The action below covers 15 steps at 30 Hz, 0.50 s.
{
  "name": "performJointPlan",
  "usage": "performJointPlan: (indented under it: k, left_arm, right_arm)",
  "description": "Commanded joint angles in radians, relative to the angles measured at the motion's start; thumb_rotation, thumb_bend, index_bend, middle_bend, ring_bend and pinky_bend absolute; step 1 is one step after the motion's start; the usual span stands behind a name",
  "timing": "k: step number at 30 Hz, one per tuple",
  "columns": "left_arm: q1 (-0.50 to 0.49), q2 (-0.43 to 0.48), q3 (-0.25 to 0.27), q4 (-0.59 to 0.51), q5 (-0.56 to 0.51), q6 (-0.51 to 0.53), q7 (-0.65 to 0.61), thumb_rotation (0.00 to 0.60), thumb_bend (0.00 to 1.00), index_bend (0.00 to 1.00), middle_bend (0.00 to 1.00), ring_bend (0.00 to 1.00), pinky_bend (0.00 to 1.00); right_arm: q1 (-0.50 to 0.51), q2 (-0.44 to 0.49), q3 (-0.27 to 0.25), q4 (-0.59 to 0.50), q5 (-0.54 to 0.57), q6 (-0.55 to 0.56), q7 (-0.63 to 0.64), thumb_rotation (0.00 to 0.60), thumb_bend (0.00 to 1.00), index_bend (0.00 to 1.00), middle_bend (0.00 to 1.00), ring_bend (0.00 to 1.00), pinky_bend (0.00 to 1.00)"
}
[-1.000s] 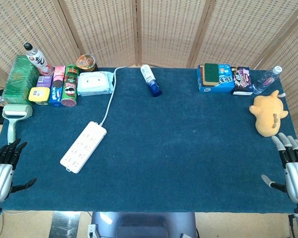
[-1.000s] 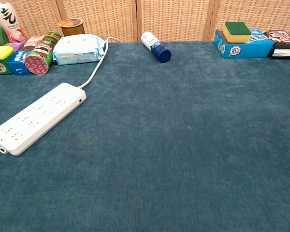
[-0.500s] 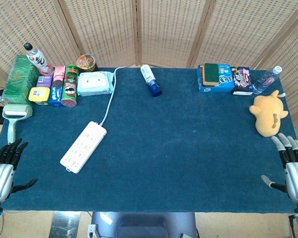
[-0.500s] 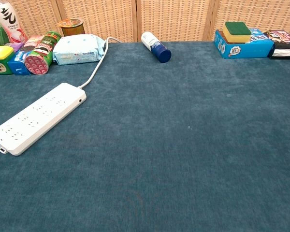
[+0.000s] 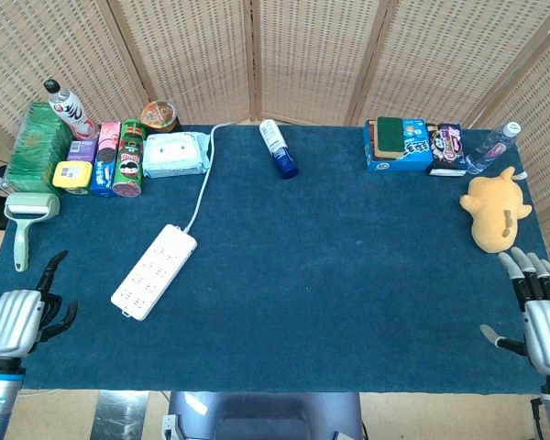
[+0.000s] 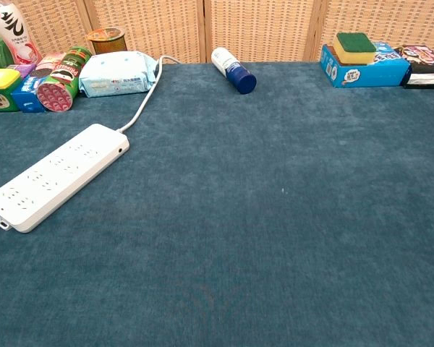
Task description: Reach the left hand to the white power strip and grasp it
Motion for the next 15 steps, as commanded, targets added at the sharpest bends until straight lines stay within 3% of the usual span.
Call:
performJointPlan:
  k: [1, 10, 15]
  left_arm:
    - [-0.095, -0.036, -0.064, -0.024, -0.132, -0.151, -0.007, 0.6, 0.6, 0.07, 1.0, 1.0, 1.0]
    - [-0.239, -0.076, -0.167, -0.101, -0.391, -0.313, 0.152, 0.6, 0.6, 0.21, 1.0, 1.0, 1.0]
    - [-0.304, -0.116, -0.201, -0.102, -0.524, -0.339, 0.242, 0.6, 0.6, 0.29, 1.0, 1.0, 1.0]
  right_arm:
    - [0.004, -0.002, 0.0, 0.001, 0.005, -0.008, 0.0, 0.6, 0.0, 0.07, 0.03, 0.03, 0.0]
    - [0.016, -0.008, -0.002, 0.009, 0.02, -0.038, -0.001, 0.6, 0.0, 0.07, 0.03, 0.03, 0.0]
    - [0.018, -0.007, -0.001, 0.011, 0.026, -0.043, 0.005, 0.6, 0.0, 0.07, 0.03, 0.03, 0.0]
